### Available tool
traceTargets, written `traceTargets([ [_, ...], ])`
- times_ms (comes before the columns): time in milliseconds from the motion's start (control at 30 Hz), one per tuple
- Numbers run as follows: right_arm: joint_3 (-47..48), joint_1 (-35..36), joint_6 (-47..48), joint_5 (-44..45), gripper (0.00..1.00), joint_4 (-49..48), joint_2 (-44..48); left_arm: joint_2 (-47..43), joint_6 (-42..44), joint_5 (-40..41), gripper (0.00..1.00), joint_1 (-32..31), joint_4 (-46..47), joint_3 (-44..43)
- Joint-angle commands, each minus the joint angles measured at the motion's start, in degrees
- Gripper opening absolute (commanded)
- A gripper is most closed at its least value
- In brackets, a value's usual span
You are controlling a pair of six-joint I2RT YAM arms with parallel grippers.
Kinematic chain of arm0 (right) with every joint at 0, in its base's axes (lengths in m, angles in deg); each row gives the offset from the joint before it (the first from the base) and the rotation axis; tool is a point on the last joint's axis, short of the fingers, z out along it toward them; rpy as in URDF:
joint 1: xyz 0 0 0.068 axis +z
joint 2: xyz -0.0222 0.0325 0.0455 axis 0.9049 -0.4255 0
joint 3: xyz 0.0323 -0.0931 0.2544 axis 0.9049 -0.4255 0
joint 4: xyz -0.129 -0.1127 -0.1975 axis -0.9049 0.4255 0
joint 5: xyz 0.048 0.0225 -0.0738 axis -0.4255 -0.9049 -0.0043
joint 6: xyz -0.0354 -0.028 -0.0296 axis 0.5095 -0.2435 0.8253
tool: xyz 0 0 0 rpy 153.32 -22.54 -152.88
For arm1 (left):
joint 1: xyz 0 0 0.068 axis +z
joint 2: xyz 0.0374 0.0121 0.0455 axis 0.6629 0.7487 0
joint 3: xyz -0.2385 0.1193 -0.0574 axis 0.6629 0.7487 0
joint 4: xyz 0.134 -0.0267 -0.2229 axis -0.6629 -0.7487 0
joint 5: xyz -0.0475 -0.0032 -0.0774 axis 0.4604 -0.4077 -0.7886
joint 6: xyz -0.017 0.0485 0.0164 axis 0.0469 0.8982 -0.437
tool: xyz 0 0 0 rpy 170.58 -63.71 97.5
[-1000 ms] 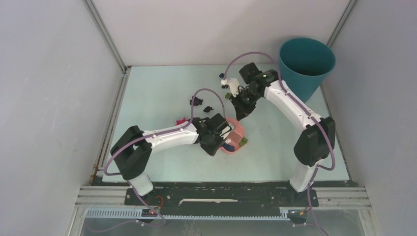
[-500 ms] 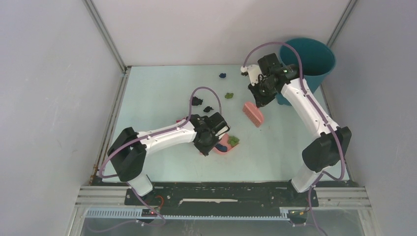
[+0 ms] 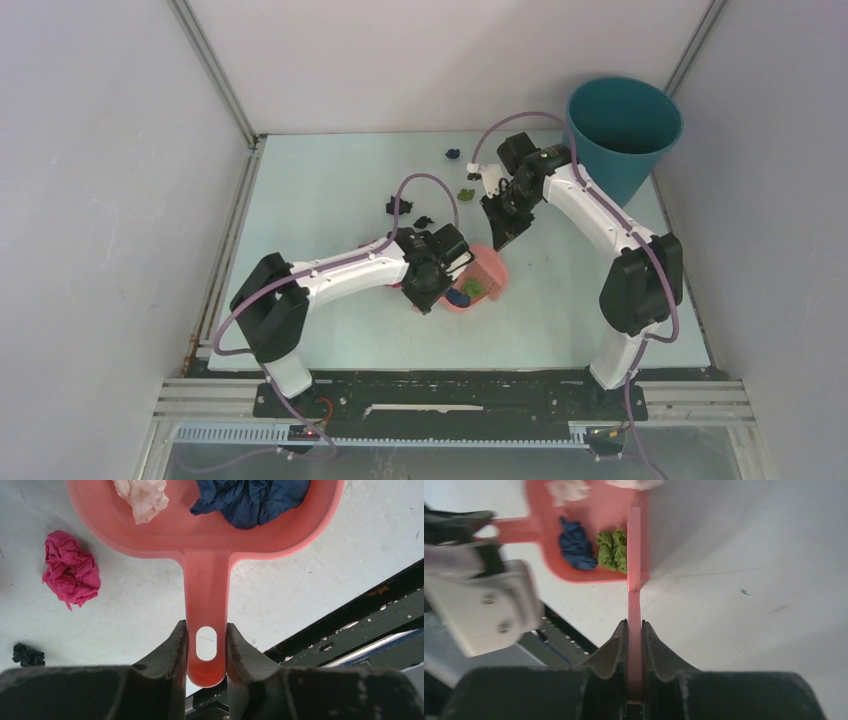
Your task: Sweep away the paper scraps from the table
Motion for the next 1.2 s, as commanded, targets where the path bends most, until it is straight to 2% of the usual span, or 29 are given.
traceTargets([
  [0,2.78,0.86,-2.73,-12.03,0.00,1.45,0.03,1.51,-0.13,-0.85,0.00,-0.25,3.82,-1.72],
  [133,2.65,0.97,-2.76,-11.14,0.00,1.49,1.27,1.32,-0.07,-0.27,0.00,-0.24,7.35,0.66],
  [267,2.43,0.31,-2.20,-2.79,0.00,0.61,3.24,-0.33,-0.75,1.35,0.00,-0.35,11.04,4.14],
  [400,3.44,-1.57,-1.35,1.43,0.00,-1.19,4.16,-2.85,-1.37,1.43,0.00,-1.94,17.09,8.58],
  [833,13.41,-0.04,1.83,14.45,0.00,-5.40,-4.55,0.63,-2.31,1.47,0.00,-3.39,14.62,5.65],
  [967,14.58,0.70,2.72,12.74,0.00,-4.12,-8.27,0.77,-2.66,1.81,0.00,-3.41,14.98,5.54],
  [1167,10.84,1.82,0.87,2.18,0.00,-0.54,-6.64,1.06,-2.70,2.11,0.00,-3.38,15.31,5.45],
])
